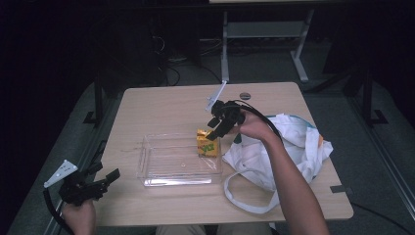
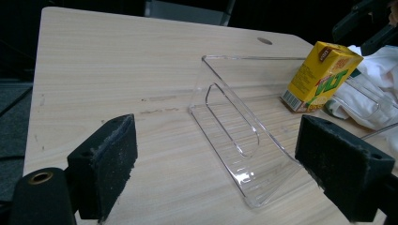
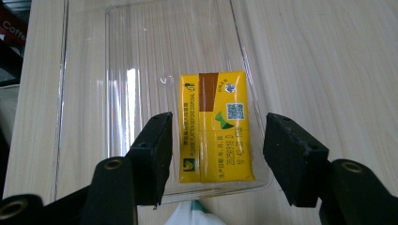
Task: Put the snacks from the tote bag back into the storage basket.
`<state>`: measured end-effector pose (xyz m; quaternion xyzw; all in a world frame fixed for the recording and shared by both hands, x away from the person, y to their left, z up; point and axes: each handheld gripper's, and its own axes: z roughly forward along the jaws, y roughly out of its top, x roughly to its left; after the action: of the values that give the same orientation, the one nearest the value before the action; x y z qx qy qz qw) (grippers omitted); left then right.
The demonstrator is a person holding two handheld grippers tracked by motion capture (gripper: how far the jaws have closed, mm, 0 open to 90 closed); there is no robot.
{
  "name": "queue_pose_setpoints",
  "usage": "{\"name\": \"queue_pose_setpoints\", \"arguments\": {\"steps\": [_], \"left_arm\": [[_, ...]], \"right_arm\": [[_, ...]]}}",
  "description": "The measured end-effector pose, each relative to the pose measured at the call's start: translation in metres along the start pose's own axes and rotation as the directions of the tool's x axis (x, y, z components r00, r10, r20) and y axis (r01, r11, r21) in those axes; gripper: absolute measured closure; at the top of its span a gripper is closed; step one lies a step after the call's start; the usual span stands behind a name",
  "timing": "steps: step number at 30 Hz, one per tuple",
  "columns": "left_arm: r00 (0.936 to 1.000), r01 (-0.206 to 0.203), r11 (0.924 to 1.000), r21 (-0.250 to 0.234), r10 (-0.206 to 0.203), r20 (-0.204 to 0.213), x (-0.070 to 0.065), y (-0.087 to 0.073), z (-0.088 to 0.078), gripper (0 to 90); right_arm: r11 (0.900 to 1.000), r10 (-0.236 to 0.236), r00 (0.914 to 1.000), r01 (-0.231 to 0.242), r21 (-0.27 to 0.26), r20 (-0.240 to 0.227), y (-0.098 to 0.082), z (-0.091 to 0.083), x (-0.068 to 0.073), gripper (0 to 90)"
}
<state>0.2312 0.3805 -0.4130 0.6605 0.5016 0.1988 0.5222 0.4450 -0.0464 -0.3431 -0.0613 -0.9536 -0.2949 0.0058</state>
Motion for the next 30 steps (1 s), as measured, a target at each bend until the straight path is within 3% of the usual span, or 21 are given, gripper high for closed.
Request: {"name": "queue_pose_setpoints", "arguments": {"steps": [30], "left_arm": [[0.9999,-0.010,0.9999,0.008,0.010,0.003,-0.001,0.000,0.002,12.7]], "right_arm": [[0.997,0.063,0.9978,-0.062,-0.041,0.019,-0.017,-0.024,0.000,39.2]]}}
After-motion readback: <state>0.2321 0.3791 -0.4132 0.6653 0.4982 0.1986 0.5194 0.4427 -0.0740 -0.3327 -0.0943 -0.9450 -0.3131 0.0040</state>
